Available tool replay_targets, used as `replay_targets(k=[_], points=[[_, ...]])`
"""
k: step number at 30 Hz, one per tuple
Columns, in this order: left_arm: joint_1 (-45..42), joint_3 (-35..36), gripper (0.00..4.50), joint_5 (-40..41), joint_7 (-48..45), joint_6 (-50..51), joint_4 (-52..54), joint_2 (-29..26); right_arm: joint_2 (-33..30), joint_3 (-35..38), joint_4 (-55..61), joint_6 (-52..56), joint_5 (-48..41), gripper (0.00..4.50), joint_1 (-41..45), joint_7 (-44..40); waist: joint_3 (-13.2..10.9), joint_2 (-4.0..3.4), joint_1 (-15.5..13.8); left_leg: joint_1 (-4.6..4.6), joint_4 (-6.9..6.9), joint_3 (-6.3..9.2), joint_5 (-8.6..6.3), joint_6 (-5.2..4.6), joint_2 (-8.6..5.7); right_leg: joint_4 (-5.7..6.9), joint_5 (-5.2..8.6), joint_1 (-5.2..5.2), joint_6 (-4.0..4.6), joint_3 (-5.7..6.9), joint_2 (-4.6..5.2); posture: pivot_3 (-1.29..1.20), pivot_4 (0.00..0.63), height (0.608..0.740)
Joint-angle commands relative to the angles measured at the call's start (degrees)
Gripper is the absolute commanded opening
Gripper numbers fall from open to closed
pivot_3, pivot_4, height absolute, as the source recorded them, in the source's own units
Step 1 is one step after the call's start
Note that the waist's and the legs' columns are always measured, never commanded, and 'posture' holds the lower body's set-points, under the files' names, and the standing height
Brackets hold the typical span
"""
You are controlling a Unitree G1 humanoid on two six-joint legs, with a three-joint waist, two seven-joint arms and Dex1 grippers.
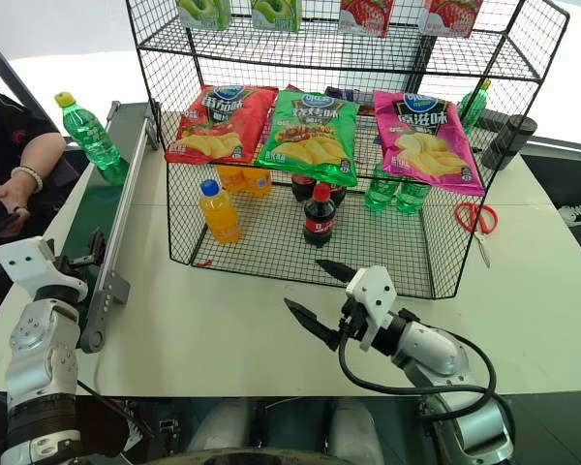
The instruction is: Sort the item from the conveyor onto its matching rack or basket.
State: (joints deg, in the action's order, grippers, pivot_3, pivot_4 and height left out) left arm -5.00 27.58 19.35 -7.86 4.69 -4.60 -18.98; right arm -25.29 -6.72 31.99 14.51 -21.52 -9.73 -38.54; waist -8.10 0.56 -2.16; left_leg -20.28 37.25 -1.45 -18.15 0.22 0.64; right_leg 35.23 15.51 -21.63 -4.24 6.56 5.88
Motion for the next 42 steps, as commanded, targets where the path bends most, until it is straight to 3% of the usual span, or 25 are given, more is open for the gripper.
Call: replay_targets(k=[1, 42], points=[[-0.9, -0.5, 4.50, -0.5, -0.4, -1.1, 0.3, -0.5, -0.5, -1.3, 1.7, -2.0, -0.1, 4.45, -0.2, -1.8, 0.0, 0.00, 0.0, 0.00, 0.00, 0.00, 0.00, 0.00, 0.00, 0.00, 0.00, 0.00, 0.00, 0.00, 0.00, 0.00, 0.150, 0.732], [-2.5, -0.3, 4.50, -3.5, 4.7, -4.9, -1.6, -0.2, -0.9, -3.2, -0.9, -1.0, -1.3, 4.45, 7.1, -7.3, 0.0, 0.05, 0.0, -0.02, 0.00, 0.02, 0.00, 0.02, 0.00, -0.01, -0.01, 0.00, -0.01, 0.03, 0.01, 0.00, 0.150, 0.732]])
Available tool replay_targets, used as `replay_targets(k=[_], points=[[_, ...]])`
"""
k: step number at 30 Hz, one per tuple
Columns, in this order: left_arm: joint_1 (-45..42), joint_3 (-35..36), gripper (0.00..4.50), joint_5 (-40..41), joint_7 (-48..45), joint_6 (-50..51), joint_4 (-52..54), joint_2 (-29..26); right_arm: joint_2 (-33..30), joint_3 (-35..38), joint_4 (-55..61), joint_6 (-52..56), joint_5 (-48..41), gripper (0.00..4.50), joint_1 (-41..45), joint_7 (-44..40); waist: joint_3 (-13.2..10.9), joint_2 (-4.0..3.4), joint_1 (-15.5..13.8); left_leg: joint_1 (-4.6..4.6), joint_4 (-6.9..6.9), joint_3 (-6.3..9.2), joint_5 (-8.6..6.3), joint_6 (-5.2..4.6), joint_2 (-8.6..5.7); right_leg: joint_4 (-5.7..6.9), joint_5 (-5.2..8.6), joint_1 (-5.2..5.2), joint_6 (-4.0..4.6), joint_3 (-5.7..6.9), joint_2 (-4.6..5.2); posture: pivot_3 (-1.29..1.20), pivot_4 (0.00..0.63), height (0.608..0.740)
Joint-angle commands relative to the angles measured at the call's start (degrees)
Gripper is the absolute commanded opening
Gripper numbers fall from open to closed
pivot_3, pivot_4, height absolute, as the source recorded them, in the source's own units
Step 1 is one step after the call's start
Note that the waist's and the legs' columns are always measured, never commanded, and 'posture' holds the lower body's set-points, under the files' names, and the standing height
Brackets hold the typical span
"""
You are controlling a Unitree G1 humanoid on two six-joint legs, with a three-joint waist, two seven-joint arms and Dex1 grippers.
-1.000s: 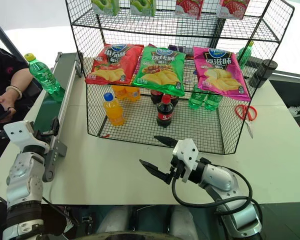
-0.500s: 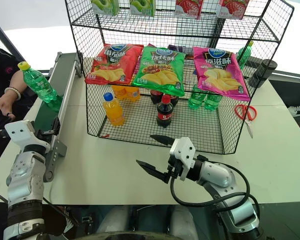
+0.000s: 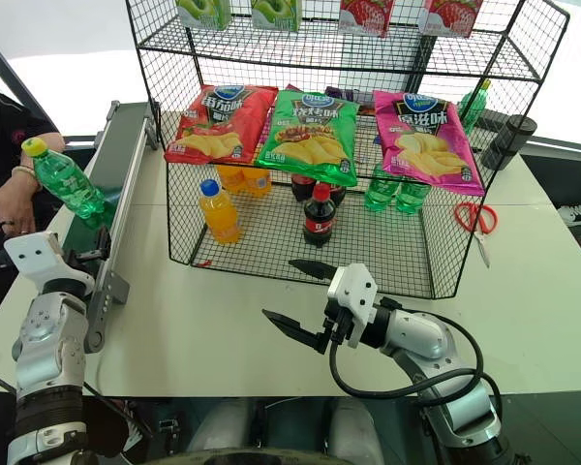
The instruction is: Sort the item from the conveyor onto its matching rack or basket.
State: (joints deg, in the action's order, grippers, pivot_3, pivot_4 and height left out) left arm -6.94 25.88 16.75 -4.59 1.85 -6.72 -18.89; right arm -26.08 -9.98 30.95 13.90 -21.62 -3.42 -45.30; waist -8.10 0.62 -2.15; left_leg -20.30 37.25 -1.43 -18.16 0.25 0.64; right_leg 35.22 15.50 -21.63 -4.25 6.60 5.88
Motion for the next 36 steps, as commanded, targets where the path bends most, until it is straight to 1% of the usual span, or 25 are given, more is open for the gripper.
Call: replay_targets(k=[1, 11, 32, 35, 36], points=[[-0.6, 1.4, 4.50, -1.2, 2.0, -2.2, 0.5, -0.3, -0.1, 0.0, 0.1, -0.6, -1.2, 4.45, 0.9, -0.7, 0.0, 0.00, 0.0, 0.00, 0.00, 0.00, 0.00, 0.00, 0.00, 0.00, 0.00, 0.00, 0.00, 0.00, 0.00, 0.00, 0.150, 0.732], [-1.0, 2.6, 4.50, -0.7, 5.4, -2.5, -0.4, 0.5, -0.3, 0.3, 0.0, -0.6, -1.3, 4.45, 1.2, -1.7, 0.0, 0.01, 0.0, 0.00, 0.00, 0.00, 0.00, 0.00, 0.00, 0.00, 0.00, 0.00, 0.00, 0.01, 0.01, 0.00, 0.150, 0.732], [-1.2, 3.1, 4.50, -0.8, 5.7, -4.5, -1.7, 0.2, -0.1, 0.0, 0.5, 0.8, -2.2, 4.45, 1.5, -1.4, 0.0, 0.03, 0.0, 0.00, 0.00, 0.00, 0.00, 0.01, 0.00, 0.00, 0.00, 0.00, -0.01, 0.03, 0.01, 0.00, 0.150, 0.732], [-0.9, 3.4, 3.68, -0.7, 5.4, -4.5, -1.4, 0.2, -0.2, 0.1, 0.3, 0.5, -2.3, 4.50, 1.3, -1.5, 0.0, 0.04, 0.0, 0.00, 0.00, 0.00, 0.00, 0.02, 0.00, 0.00, -0.01, 0.00, -0.01, 0.03, 0.01, 0.00, 0.150, 0.732], [-0.8, 3.4, 3.24, -0.7, 5.4, -4.5, -1.4, 0.2, -0.2, 0.1, 0.3, 0.5, -2.3, 4.50, 1.3, -1.5, 0.0, 0.06, -0.1, 0.00, 0.00, 0.01, 0.00, 0.02, 0.00, 0.00, -0.01, 0.00, -0.01, 0.03, 0.01, 0.00, 0.150, 0.732]])
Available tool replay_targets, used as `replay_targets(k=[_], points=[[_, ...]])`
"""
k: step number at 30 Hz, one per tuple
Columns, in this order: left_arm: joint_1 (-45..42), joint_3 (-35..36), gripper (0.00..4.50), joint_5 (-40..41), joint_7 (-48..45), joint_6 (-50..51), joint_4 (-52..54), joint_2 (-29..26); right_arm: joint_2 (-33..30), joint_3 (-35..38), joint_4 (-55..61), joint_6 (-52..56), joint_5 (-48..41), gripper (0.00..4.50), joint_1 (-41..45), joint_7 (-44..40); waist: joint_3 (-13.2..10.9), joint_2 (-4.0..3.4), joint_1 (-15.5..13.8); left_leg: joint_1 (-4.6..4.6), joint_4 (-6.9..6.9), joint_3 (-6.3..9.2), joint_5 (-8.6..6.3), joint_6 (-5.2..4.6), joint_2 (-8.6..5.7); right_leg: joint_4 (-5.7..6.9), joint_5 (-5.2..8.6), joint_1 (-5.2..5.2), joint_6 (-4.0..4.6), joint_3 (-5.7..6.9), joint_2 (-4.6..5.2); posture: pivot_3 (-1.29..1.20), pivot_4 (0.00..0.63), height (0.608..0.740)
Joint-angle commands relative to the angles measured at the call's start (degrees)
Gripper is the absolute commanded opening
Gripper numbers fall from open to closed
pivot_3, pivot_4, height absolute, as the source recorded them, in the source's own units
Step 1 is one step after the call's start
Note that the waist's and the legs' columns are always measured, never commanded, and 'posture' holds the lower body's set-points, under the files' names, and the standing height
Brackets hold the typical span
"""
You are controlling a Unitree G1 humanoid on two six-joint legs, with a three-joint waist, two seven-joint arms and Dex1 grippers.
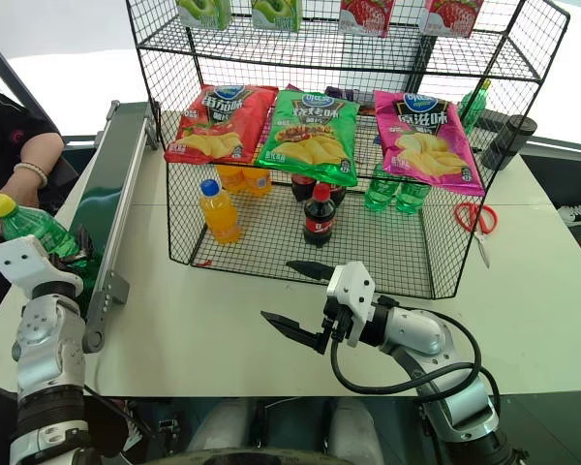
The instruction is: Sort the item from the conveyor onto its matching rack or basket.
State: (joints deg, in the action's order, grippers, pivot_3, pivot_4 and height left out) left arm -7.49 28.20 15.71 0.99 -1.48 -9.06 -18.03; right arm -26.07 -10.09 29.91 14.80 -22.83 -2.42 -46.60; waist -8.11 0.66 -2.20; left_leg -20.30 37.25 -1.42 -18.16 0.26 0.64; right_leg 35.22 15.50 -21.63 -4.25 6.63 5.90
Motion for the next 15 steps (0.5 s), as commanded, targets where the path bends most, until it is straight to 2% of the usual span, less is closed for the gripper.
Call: replay_targets(k=[1, 6, 11, 15], points=[[-0.2, 1.1, 2.83, 0.3, -0.3, -1.3, 1.0, -0.7, -0.3, 0.2, 1.3, -0.5, -1.1, 4.50, 0.3, -0.2, 0.0, 0.04, 0.0, 0.00, 0.00, 0.01, 0.00, 0.00, 0.00, 0.00, 0.00, 0.00, 0.00, 0.00, 0.00, 0.00, 0.150, 0.732], [0.3, 0.8, 2.78, 0.8, -4.3, -3.0, 4.5, -2.8, -0.3, 1.0, 0.9, -0.7, -0.9, 4.50, 0.3, 0.2, 0.0, 0.12, 0.0, 0.00, 0.00, 0.01, 0.00, 0.01, 0.00, 0.00, 0.00, 0.00, 0.00, 0.01, 0.00, 0.00, 0.150, 0.732], [0.6, -2.7, 2.78, 5.1, -15.5, -0.2, 13.6, -7.1, -1.3, 3.4, -0.1, -1.6, 0.1, 4.50, 0.6, 0.7, -0.1, 0.35, -0.2, -0.10, 0.03, 0.08, 0.00, 0.10, 0.02, -0.02, 0.00, -0.04, 0.01, 0.07, 0.01, 0.00, 0.150, 0.732], [2.3, -9.1, 2.78, 11.9, -27.0, 6.8, 22.5, -10.6, -2.5, 6.0, 0.8, 1.3, -3.4, 4.50, 1.3, 0.6, -0.2, 0.19, 0.1, -0.07, 0.05, 0.07, -0.03, 0.15, 0.00, -0.10, 0.00, 0.03, 0.01, 0.07, 0.11, 0.00, 0.150, 0.732]])
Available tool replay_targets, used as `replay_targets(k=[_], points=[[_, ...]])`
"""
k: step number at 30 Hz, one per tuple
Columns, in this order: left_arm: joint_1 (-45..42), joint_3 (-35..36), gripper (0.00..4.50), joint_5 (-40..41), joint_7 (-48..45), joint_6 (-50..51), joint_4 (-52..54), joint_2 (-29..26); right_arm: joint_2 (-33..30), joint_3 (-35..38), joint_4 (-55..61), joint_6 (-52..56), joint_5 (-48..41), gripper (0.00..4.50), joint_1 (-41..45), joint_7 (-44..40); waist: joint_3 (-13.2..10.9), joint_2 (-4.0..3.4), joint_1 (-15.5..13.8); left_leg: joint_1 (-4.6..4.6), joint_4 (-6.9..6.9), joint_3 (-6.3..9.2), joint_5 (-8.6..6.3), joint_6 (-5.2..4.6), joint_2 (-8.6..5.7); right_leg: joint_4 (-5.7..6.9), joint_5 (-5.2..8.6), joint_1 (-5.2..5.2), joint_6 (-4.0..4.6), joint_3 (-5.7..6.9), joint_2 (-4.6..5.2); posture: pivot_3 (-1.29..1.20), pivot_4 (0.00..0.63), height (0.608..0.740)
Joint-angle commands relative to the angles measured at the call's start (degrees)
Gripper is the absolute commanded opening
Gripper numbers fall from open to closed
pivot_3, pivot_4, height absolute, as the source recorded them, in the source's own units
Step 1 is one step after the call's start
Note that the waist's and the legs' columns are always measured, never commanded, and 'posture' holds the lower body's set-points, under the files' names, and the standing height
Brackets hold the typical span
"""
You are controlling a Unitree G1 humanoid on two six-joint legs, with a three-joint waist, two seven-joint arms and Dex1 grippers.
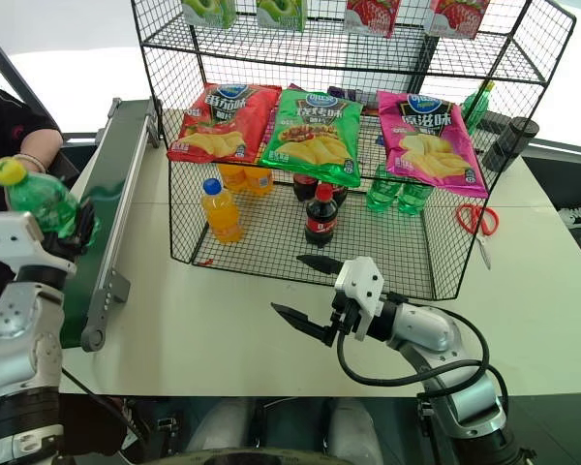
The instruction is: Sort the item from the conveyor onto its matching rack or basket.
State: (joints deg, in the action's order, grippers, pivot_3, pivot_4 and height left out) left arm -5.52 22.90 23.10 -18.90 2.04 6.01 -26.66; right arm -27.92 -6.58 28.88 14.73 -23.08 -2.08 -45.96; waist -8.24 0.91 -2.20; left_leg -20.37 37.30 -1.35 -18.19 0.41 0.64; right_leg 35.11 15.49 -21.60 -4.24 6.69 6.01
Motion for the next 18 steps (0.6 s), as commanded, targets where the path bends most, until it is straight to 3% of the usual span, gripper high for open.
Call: replay_targets(k=[1, 5, 9, 18], points=[[0.6, -5.6, 2.78, 6.1, -9.6, 5.2, 9.5, -2.7, -1.0, 2.8, 2.3, 2.5, -4.3, 4.50, 1.3, -0.1, -0.1, -0.10, 0.1, 0.01, 0.00, -0.01, 0.00, 0.00, 0.00, 0.00, 0.00, 0.01, 0.00, 0.00, 0.00, 0.00, 0.150, 0.732], [0.3, -12.7, 2.78, 11.7, -18.4, 13.2, 14.9, -5.3, -1.0, 3.8, 4.5, 6.2, -8.0, 4.50, 2.8, 0.8, -0.2, -0.31, 0.3, 0.02, -0.02, -0.01, 0.00, 0.00, 0.01, 0.01, 0.00, 0.00, 0.01, 0.00, -0.03, 0.00, 0.150, 0.732], [-0.6, -19.7, 2.78, 12.0, -25.8, 16.2, 16.5, -6.6, -0.6, 3.9, 6.3, 9.1, -10.3, 4.50, 4.3, 2.6, -0.2, -0.42, 0.8, 0.02, -0.03, -0.01, -0.01, 0.00, 0.04, 0.02, 0.00, -0.02, 0.02, -0.02, -0.10, 0.00, 0.150, 0.732], [-11.0, -35.1, 2.78, 4.6, -39.6, 11.8, 8.2, -2.1, 0.0, 1.2, 8.4, 11.3, -9.5, 4.50, 6.0, 5.5, -0.3, -0.44, 0.0, -0.02, 0.02, -0.02, -0.01, -0.03, -0.03, 0.01, 0.00, -0.02, 0.02, -0.03, -0.23, 0.00, 0.150, 0.732]])
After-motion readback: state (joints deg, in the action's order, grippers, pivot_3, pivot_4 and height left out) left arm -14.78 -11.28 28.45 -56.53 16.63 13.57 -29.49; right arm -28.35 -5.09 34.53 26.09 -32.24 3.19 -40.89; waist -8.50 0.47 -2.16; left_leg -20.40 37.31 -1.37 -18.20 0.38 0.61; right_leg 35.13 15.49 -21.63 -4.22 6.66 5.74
